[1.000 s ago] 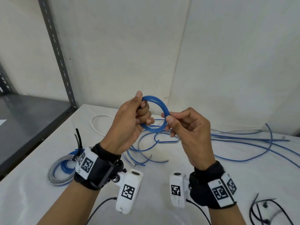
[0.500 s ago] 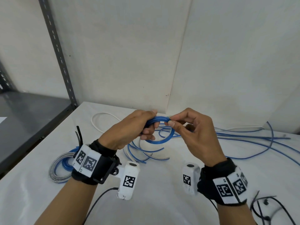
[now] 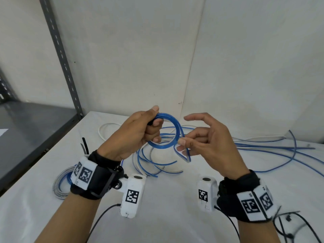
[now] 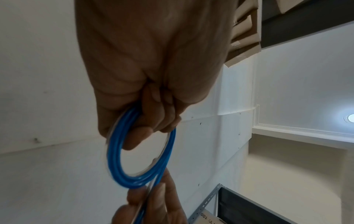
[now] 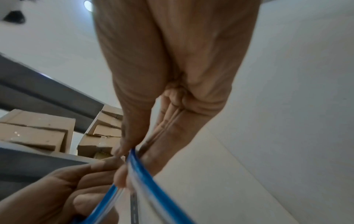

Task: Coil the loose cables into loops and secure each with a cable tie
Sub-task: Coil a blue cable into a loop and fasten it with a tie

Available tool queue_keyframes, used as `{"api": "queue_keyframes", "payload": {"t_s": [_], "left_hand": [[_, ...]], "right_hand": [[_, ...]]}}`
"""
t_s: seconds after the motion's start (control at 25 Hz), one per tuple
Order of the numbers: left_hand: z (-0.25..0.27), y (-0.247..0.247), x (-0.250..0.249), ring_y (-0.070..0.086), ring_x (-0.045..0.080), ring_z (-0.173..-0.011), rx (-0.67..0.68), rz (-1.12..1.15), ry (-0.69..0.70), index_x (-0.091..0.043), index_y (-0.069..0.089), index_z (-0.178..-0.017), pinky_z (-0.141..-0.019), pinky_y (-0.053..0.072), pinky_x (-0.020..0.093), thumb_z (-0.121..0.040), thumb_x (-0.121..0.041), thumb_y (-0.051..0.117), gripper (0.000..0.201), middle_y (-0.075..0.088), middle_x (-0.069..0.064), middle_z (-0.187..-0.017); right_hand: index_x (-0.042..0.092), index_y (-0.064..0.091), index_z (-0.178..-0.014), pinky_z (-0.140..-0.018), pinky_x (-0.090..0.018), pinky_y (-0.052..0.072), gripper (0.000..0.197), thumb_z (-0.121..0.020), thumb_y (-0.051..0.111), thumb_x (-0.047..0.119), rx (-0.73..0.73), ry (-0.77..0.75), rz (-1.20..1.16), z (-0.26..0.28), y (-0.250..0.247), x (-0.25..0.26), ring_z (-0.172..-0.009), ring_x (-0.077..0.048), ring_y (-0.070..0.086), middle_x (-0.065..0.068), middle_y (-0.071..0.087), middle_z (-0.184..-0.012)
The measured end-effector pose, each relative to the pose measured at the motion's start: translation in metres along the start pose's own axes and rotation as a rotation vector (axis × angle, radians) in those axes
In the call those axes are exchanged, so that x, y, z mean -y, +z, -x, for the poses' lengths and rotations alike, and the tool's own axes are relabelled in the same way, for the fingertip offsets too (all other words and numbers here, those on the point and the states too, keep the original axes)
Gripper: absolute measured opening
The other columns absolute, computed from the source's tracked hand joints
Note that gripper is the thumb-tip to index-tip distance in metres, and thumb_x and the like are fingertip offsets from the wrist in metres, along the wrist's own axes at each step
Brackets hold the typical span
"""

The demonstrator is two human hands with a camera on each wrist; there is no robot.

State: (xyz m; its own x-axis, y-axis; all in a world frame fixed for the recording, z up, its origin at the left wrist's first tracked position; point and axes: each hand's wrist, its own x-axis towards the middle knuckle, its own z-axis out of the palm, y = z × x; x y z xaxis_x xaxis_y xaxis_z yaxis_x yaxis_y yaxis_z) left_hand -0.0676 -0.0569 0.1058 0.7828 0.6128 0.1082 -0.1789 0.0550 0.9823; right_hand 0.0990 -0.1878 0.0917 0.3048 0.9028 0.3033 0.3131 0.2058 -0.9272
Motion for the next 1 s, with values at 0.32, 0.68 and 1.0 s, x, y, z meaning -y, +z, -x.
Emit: {"api": "queue_keyframes", "payload": {"t_s": [0.32, 0.68, 1.0], "left_hand": [[0.0, 0.007, -0.002, 0.012, 0.013, -0.051, 0.038, 0.299, 0.07, -0.019, 0.042, -0.063, -0.053, 0.038, 0.024, -0.109, -0.036, 0.031, 0.051, 0.017, -0.009, -0.055], [-0.007, 0.004, 0.009, 0.026, 0.015, -0.044, -0.036, 0.119, -0.035, -0.011, 0.051, -0.067, -0.069, 0.05, 0.033, -0.106, -0.022, 0.029, 0.046, 0.025, -0.002, -0.051], [-0.007, 0.0, 0.015, 0.021, 0.014, -0.054, -0.049, -0.199, 0.0, -0.014, 0.044, -0.067, -0.057, 0.039, 0.026, -0.109, -0.031, 0.042, 0.045, 0.023, -0.008, -0.057]], "right_hand": [[0.006, 0.07, -0.101, -0.055, -0.026, 0.051, 0.021, -0.083, 0.071, 0.018, -0.116, -0.136, -0.223, -0.005, 0.013, -0.006, -0.069, -0.019, 0.067, -0.009, 0.077, -0.091], [0.007, 0.07, -0.086, -0.07, -0.028, 0.057, 0.012, -0.082, 0.077, 0.015, -0.279, -0.216, -0.111, -0.007, 0.014, -0.008, -0.078, -0.024, 0.076, -0.01, 0.078, -0.083], [0.021, 0.077, -0.086, -0.057, -0.03, 0.048, 0.003, -0.087, 0.079, 0.019, -0.188, -0.208, 0.24, -0.004, -0.008, -0.009, -0.063, -0.01, 0.059, 0.008, 0.074, -0.077]]}}
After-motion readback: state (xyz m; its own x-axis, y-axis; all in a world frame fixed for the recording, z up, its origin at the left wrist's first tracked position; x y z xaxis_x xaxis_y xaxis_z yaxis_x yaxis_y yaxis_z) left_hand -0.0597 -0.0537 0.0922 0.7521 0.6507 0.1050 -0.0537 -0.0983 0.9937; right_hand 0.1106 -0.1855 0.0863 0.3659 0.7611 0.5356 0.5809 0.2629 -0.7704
